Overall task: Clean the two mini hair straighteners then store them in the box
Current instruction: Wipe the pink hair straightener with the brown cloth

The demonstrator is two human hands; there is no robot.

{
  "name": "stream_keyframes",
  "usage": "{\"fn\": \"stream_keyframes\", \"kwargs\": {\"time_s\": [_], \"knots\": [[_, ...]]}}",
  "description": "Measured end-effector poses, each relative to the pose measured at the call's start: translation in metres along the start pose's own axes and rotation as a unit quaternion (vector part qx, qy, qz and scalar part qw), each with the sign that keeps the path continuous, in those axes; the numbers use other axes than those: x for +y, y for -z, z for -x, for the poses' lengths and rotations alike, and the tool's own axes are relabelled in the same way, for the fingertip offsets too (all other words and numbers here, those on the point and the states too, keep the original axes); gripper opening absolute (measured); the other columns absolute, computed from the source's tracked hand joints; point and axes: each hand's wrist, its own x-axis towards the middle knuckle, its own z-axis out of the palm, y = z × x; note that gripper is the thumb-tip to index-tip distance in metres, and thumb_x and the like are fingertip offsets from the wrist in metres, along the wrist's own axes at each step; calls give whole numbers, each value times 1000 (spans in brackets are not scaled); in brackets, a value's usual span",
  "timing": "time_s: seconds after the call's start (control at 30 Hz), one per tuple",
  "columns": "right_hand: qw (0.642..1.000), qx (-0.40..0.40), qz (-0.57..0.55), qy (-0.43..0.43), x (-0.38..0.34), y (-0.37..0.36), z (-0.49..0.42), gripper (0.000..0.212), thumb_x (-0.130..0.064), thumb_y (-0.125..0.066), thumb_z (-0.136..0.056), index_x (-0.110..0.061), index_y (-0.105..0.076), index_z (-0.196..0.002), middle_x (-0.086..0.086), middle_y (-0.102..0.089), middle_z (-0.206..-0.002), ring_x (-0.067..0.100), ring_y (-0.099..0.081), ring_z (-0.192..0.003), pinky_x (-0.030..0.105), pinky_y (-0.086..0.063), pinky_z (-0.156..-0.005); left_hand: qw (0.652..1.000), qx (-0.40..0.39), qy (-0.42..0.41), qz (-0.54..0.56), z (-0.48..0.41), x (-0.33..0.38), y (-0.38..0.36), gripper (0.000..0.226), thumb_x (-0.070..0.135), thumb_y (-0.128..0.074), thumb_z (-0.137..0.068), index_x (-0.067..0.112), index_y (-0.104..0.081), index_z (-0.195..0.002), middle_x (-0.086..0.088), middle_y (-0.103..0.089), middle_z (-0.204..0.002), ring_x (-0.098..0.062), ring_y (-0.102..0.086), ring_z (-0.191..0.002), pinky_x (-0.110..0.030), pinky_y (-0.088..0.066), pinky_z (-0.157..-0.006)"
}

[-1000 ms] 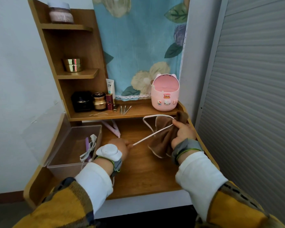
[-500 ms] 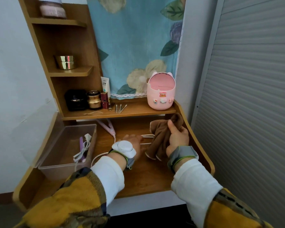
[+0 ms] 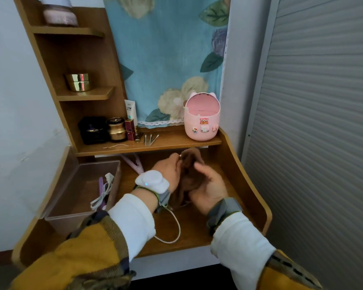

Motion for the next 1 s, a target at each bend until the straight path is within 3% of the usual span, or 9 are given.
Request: {"fn": "stream_keyframes", "kwargs": {"time_s": [0.17, 0.27, 0.33, 0.53, 0.6, 0.67, 0.77, 0.9, 1.0], "knots": [[999, 4, -29, -19, 10, -8, 2, 35, -5, -60, -79, -7, -61, -114, 21, -64, -115, 35, -60, -108, 49, -46, -94, 992, -49, -56, -101, 7, 2, 2, 37, 19, -34, -99, 18, -45, -134, -10, -65, -116, -31, -61, -103, -35, -45, -87], [992, 98, 72, 19, 8, -14, -7, 26, 3, -63, -81, -11, -61, -102, 19, -66, -108, 32, -64, -98, 44, -54, -78, 993, -27, -86, -71, 15, 5, 1, 25, 25, -44, -96, 13, -63, -108, -7, -65, -108, -24, -60, -97, -29, -42, -79], [986, 153, 58, 41, -1, -15, -14, 34, 5, -62, -81, -12, -58, -110, 19, -65, -109, 34, -65, -95, 44, -55, -73, 996, -24, -90, -19, 19, 3, 1, 22, 33, -51, -93, 16, -65, -92, -3, -66, -92, -20, -60, -86, -27, -40, -71], [958, 260, 95, 78, -31, 0, -18, 34, -8, -65, -84, -23, -55, -112, 11, -61, -115, 31, -61, -101, 47, -52, -89, 999, -16, 31, -22, 18, -26, 4, 18, 38, -53, -91, 23, -55, -81, 3, -60, -81, -18, -55, -79, -27, -39, -68], [959, 256, 94, 82, -29, 5, -16, 30, -11, -66, -84, -26, -55, -107, 9, -61, -113, 29, -62, -98, 44, -54, -82, 992, -56, 77, -85, 16, -35, 5, 18, 37, -50, -93, 20, -54, -87, -1, -61, -91, -21, -56, -85, -29, -42, -73], [961, 242, 112, 78, -21, 3, -14, 23, -11, -65, -85, -26, -56, -100, 8, -63, -107, 27, -64, -92, 41, -56, -75, 976, -96, 104, -164, 15, -34, 3, 24, 39, -48, -93, 20, -57, -104, -1, -58, -114, -24, -52, -107, -37, -41, -90], [974, 187, 106, 74, -8, -5, -12, 21, -4, -62, -86, -20, -58, -98, 10, -65, -103, 29, -66, -92, 45, -55, -82, 984, 7, 66, -164, 17, -15, -2, 32, 38, -51, -90, 24, -53, -118, 2, -45, -127, -24, -39, -124, -42, -32, -100], [981, 116, 122, 98, 6, -12, -10, 21, 6, -57, -85, -15, -54, -87, 9, -64, -91, 22, -64, -83, 33, -53, -63, 998, 30, 16, 55, 23, 11, -11, 33, 26, -48, -94, 16, -43, -125, -6, -54, -121, -27, -55, -109, -33, -44, -88], [986, 96, 93, 99, 3, -16, -9, 20, 6, -56, -85, -14, -54, -86, 10, -65, -86, 23, -65, -80, 32, -54, -60, 998, 29, 10, 51, 30, 11, -13, 31, 30, -40, -98, 15, -37, -125, -10, -64, -104, -29, -61, -92, -30, -42, -68]]}}
